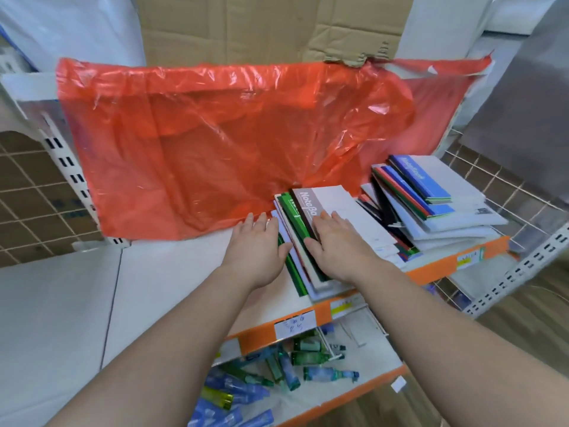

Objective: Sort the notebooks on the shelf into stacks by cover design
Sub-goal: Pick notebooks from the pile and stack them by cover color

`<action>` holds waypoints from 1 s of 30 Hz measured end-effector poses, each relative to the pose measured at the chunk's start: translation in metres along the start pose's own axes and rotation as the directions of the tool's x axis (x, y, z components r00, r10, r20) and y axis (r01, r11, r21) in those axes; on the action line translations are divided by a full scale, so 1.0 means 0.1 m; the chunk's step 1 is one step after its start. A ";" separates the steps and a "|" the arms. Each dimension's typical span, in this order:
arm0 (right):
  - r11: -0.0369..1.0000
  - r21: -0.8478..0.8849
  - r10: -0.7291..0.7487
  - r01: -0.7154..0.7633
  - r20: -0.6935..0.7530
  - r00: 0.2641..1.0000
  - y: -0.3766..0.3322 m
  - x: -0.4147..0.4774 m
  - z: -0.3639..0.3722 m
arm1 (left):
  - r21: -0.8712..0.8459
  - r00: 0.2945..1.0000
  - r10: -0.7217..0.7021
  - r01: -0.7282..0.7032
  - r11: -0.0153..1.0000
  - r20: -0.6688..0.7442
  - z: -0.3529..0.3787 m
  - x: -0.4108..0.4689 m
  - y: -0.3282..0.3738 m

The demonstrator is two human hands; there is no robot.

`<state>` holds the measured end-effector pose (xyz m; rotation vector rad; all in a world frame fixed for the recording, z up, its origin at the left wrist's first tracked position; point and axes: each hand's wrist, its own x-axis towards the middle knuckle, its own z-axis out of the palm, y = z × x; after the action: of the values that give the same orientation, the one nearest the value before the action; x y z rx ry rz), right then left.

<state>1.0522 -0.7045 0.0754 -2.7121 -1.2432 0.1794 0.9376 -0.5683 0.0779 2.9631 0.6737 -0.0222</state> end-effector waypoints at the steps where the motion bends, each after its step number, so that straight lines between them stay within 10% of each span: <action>1: 1.000 -0.005 -0.017 0.017 0.015 1.000 0.05 0.04 0.01 | 0.004 1.000 -0.024 0.024 1.000 0.002 0.03 0.00 0.03; 15: 0.987 -0.065 -0.141 0.144 0.042 0.989 0.16 0.09 -0.13 | 0.051 0.954 -0.298 0.296 0.954 0.023 0.19 -0.23 0.28; 21: 0.971 -0.131 -0.212 0.201 -0.075 0.974 -0.07 -0.08 -0.25 | -0.242 0.909 -0.404 0.370 0.897 -0.106 0.19 -0.27 0.20; 23: 0.952 -0.157 -0.281 0.264 -0.100 0.954 -0.21 -0.15 -0.25 | -0.560 0.843 -0.528 0.390 0.731 -0.101 0.11 -0.28 0.22; 27: 0.880 -0.146 -0.468 0.452 -0.101 0.878 -0.49 -0.34 -0.21 | -0.963 0.810 -0.526 0.255 -0.085 0.260 -0.05 -0.28 0.29; 30: 0.843 -0.046 -0.538 0.536 -0.068 0.840 -0.53 -0.40 -0.18 | -0.965 0.828 -0.497 0.226 -0.131 0.261 -0.02 -0.29 0.29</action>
<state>0.9900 -0.7025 0.1045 -2.2388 -1.9232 -0.0130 0.9237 -0.6066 0.0835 1.2038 0.9487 0.5139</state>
